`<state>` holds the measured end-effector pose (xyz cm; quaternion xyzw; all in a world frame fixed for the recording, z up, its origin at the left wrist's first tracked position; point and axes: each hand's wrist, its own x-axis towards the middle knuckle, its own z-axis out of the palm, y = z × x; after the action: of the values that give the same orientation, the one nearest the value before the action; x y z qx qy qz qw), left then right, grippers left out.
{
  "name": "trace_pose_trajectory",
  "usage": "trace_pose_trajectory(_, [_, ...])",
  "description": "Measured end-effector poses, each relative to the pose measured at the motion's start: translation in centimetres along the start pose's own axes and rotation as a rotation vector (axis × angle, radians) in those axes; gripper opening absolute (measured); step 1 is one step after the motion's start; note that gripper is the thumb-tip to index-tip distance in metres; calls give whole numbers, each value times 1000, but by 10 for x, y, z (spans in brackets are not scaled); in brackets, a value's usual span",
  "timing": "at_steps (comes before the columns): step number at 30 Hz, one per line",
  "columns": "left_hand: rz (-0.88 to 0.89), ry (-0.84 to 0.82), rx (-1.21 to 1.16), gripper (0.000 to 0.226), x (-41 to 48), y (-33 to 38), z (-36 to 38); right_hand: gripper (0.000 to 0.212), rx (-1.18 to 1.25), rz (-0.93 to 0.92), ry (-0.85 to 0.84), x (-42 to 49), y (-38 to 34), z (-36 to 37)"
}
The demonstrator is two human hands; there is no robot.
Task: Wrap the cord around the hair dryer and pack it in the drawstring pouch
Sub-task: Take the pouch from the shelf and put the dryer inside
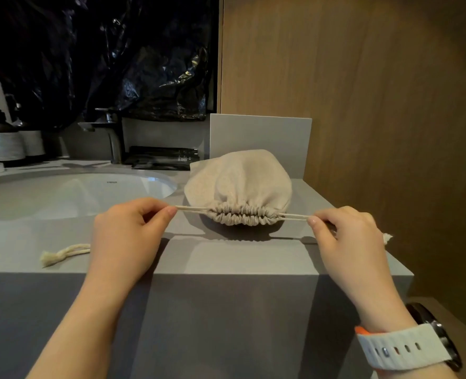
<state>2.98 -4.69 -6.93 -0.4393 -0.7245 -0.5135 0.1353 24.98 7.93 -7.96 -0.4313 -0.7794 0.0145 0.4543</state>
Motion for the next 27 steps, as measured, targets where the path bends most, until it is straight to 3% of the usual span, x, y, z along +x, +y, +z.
trace_pose_trajectory(3, [27,-102,65,13,0,1,-1,18,55,37,-15,0,2,-4])
trace_pose_trajectory(6, [26,-255,112,15,1,0,-6,23,104,33,-150,-1,2,-6])
trace_pose_trajectory(8, [24,-327,124,6,2,0,-6,34,52,15,-260,0,-3,-7])
trace_pose_trajectory(12, [118,-361,303,49,-1,8,0,37,-27,-40,-359,0,-11,-12])
trace_pose_trajectory(15, [188,-384,320,60,2,15,5,30,-18,-90,-343,2,-16,-11])
trace_pose_trajectory(17, [198,-399,268,52,4,18,9,26,0,-129,-352,7,-20,-8])
trace_pose_trajectory(21, [206,-373,121,13,1,15,13,12,99,-165,-453,10,-21,-4])
trace_pose_trajectory(27, [238,-299,59,14,-3,7,13,7,210,-105,-435,7,-16,-5])
